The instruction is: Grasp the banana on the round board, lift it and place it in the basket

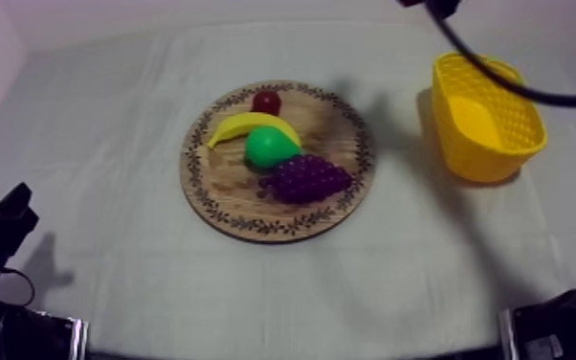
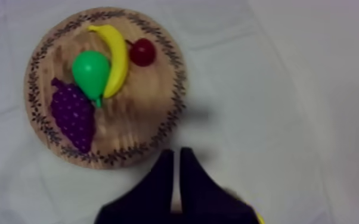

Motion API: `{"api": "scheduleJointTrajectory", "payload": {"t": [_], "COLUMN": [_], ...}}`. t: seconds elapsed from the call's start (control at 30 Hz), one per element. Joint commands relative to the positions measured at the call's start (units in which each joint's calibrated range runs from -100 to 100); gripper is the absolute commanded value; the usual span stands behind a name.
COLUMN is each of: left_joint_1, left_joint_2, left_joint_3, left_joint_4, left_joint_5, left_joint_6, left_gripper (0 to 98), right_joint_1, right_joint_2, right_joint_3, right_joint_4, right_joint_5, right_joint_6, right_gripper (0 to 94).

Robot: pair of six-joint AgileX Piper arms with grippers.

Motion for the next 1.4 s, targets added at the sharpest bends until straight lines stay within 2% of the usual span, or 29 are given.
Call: {"api": "scheduleJointTrajectory", "payload": {"t": [0.0, 0.23, 0.6, 0.97, 1.03, 1.27, 1.37], "left_joint_1": [0.0, 0.0, 0.0, 0.0, 0.0, 0.0, 0.0], "left_joint_2": [0.0, 0.0, 0.0, 0.0, 0.0, 0.0, 0.0], "left_joint_3": [0.0, 0.0, 0.0, 0.0, 0.0, 0.0, 0.0], "left_joint_4": [-0.01, -0.01, -0.01, -0.01, -0.01, -0.01, -0.01], "left_joint_5": [0.0, 0.0, 0.0, 0.0, 0.0, 0.0, 0.0], "left_joint_6": [0.0, 0.0, 0.0, 0.0, 0.0, 0.0, 0.0], "left_gripper": [0.1, 0.1, 0.1, 0.1, 0.1, 0.1, 0.1], "right_joint_1": [-2.3, -5.9, -10.3, -12.2, -12.3, -12.2, -12.0], "right_joint_2": [2.9, 10.6, 20.5, 28.5, 29.4, 31.4, 32.1], "right_joint_3": [-0.4, -4.0, -9.2, -19.8, -21.3, -25.5, -27.8], "right_joint_4": [-0.3, -0.5, 1.0, 2.0, 2.3, 4.1, 4.4], "right_joint_5": [-0.3, -0.7, -3.1, -2.5, -2.0, 1.6, 3.8], "right_joint_6": [0.1, 0.7, 0.5, -1.1, -1.3, -2.5, -2.9], "right_gripper": [2.2, 2.3, 2.4, 3.2, 10.2, 49.1, 59.5]}}
